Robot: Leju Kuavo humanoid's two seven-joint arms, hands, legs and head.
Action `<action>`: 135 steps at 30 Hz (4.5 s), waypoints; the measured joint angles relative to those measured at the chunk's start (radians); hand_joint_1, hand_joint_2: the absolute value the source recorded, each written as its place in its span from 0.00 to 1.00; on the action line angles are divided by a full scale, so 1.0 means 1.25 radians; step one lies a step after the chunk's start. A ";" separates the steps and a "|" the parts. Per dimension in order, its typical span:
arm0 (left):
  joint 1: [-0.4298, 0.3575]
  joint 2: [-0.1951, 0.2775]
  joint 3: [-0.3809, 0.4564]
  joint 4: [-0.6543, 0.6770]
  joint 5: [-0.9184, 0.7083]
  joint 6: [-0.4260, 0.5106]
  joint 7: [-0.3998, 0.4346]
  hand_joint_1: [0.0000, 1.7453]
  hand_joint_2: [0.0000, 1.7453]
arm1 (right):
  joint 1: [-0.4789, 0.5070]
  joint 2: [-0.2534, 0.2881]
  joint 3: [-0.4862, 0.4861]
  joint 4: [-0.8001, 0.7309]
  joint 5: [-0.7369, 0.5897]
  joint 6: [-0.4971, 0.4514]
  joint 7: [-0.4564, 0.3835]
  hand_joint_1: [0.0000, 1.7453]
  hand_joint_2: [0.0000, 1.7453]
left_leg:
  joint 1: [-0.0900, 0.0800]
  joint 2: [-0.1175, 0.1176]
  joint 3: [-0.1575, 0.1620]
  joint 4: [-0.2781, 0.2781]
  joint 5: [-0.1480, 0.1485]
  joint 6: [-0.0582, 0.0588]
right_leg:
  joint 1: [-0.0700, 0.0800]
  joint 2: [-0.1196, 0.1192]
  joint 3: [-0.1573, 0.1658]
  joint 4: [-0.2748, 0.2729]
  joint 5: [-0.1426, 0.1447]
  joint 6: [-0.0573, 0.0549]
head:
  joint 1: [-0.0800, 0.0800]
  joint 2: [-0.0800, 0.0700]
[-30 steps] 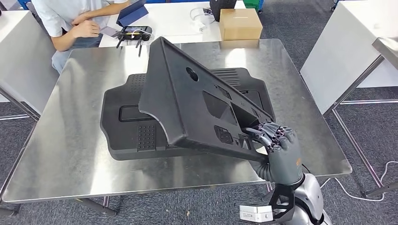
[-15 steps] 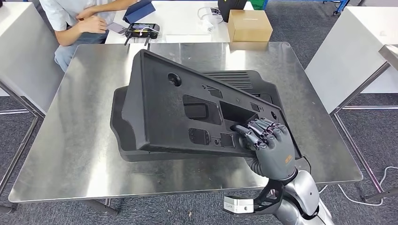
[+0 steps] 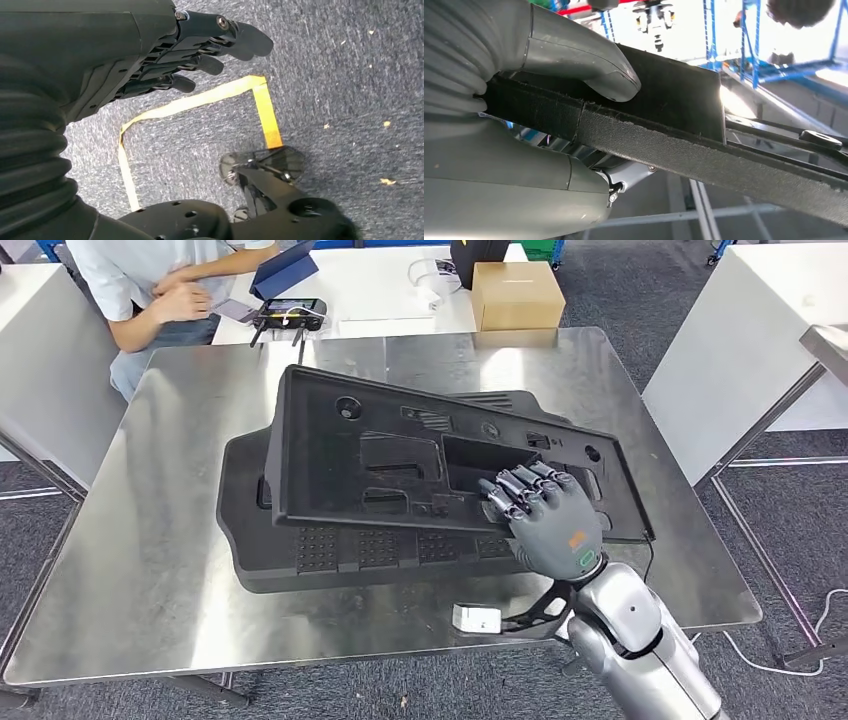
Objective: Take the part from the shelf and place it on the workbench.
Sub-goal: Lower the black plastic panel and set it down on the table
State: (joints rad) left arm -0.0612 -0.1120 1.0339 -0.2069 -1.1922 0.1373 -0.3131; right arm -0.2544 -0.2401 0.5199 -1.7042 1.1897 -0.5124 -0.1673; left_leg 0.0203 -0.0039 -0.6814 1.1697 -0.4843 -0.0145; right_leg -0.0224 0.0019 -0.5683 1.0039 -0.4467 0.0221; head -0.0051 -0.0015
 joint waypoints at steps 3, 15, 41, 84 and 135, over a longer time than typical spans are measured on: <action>-0.006 -0.001 -0.002 0.000 -0.012 -0.005 0.005 0.00 1.00 | -0.052 0.008 0.010 0.069 0.030 0.004 0.014 1.00 1.00 | -0.001 -0.003 0.041 -0.091 0.030 0.008 | 0.006 0.001 -0.001 0.005 -0.007 0.013 | 0.000 0.000; -0.024 -0.002 -0.020 0.000 -0.034 -0.001 0.022 0.00 1.00 | -0.166 0.025 0.034 0.295 0.053 -0.023 0.018 1.00 1.00 | -0.004 -0.014 0.042 -0.096 0.030 0.043 | 0.005 0.000 -0.098 0.135 -0.032 0.034 | 0.004 0.000; -0.044 -0.006 -0.041 0.000 -0.047 -0.002 0.037 0.00 1.00 | -0.346 0.105 0.053 0.801 0.032 -0.090 -0.015 1.00 1.00 | -0.016 -0.013 0.049 -0.108 0.032 0.033 | 0.010 0.003 -0.037 0.005 0.022 0.024 | 0.003 0.000; -0.037 -0.004 -0.026 0.000 0.014 0.000 0.020 0.00 0.00 | -0.132 0.134 -0.065 0.440 -0.498 0.117 -0.178 0.00 0.00 | -0.018 -0.013 0.050 -0.108 0.032 0.034 | 0.009 0.003 -0.037 0.005 0.022 0.024 | 0.003 0.000; 0.002 -0.007 0.081 0.000 0.107 0.051 -0.085 0.00 0.00 | 0.437 0.235 -0.249 -0.293 -1.249 0.444 -0.250 0.00 0.00 | -0.021 -0.012 0.052 -0.107 0.026 0.034 | 0.006 0.004 -0.035 0.003 0.021 0.023 | 0.002 0.000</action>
State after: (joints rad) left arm -0.0583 -0.1205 1.1353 -0.2071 -1.0582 0.2006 -0.4190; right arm 0.2916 0.0539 0.2086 -2.0703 -0.3713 0.0428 -0.4795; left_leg -0.0063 -0.0193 -0.6167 1.0357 -0.4512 0.0281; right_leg -0.0152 0.0064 -0.6122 1.0076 -0.4210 0.0511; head -0.0021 -0.0015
